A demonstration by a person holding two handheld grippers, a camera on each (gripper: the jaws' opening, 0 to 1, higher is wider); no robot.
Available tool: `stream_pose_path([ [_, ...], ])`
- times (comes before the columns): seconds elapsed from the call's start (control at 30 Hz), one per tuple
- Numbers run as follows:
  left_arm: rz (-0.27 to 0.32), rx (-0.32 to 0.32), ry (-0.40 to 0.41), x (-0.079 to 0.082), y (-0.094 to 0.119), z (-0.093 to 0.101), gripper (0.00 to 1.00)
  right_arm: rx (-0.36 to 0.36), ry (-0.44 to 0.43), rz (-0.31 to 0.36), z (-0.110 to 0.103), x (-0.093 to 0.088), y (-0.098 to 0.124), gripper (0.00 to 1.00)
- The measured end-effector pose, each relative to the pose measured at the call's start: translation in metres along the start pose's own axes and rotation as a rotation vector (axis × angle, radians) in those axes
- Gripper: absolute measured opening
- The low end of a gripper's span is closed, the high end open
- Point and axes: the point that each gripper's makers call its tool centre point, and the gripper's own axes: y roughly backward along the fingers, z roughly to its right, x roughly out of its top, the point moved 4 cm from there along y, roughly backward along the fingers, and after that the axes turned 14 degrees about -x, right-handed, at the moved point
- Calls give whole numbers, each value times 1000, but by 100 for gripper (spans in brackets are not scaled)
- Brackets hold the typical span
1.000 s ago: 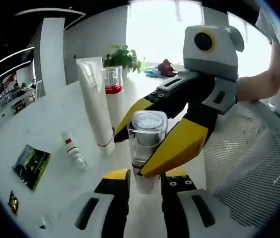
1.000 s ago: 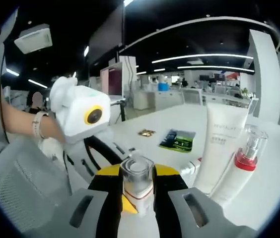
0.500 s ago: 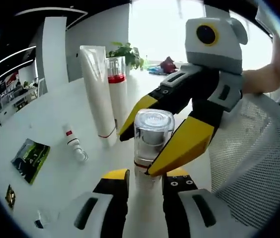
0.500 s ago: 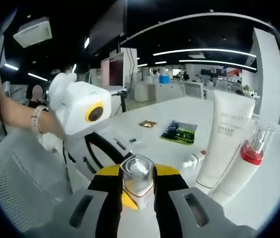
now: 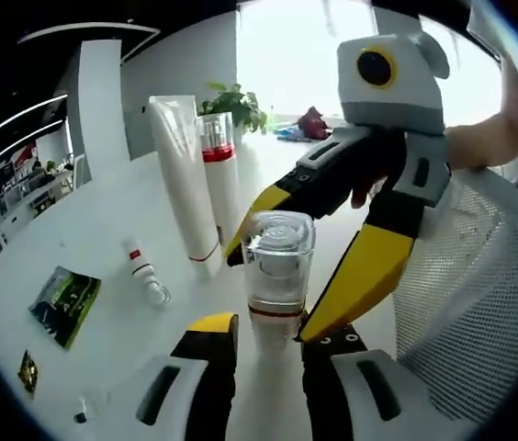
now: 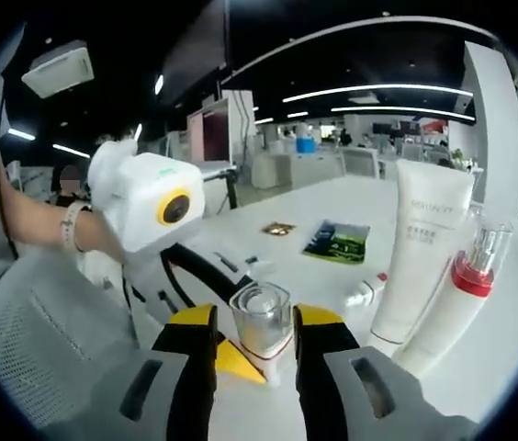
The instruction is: Arrange the skincare products in the storage area until every visible bottle or jar stands upright without overlapping.
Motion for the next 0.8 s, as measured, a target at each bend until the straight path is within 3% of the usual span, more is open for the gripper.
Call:
stream_pose_path([
  [0.33,-70,32,-10,-7,7,0,27,-6,52,-54,11,-7,12,31],
  [0.47,-86,30,-4,-9,8,2,26,-6,66,-88,15,-14,16,25],
  [0.63,-125,39,-7,-10,9,5,25,27,86,-139,10,-24,14,24],
  [0.8,-125,48,10,-8,12,4,20,37,128,-171,9,-29,9,23],
])
